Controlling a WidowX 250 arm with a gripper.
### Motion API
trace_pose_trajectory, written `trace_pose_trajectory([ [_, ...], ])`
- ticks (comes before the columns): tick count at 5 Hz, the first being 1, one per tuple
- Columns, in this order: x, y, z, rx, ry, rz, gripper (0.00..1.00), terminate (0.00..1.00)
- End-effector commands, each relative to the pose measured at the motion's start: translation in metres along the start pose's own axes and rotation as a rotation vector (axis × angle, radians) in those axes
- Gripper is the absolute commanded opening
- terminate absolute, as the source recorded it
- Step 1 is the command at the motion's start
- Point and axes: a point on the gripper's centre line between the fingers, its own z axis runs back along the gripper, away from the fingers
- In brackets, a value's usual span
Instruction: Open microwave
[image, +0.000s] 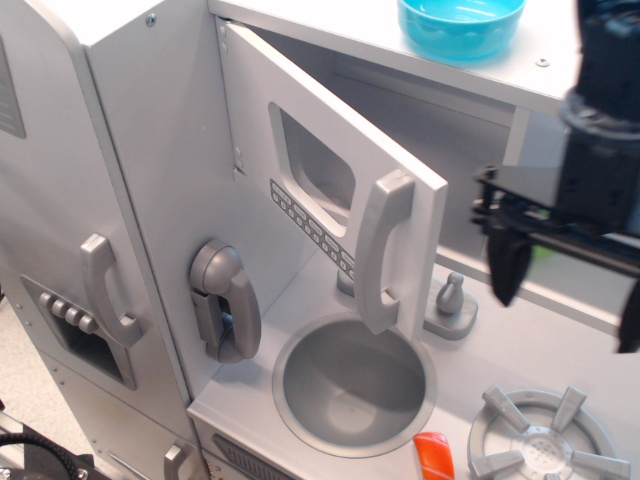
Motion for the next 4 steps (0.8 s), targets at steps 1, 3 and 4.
trace_pose_trajectory([
  [1,0.044,0.022,0.024,-0.041,-0.206,0.072,1.0,0.0],
  [3,0.057,0.056,0.022,0.019,-0.26,0.093,1.0,0.0],
  [4,0.041,0.072,0.02,0.016,-0.223,0.068,1.0,0.0],
])
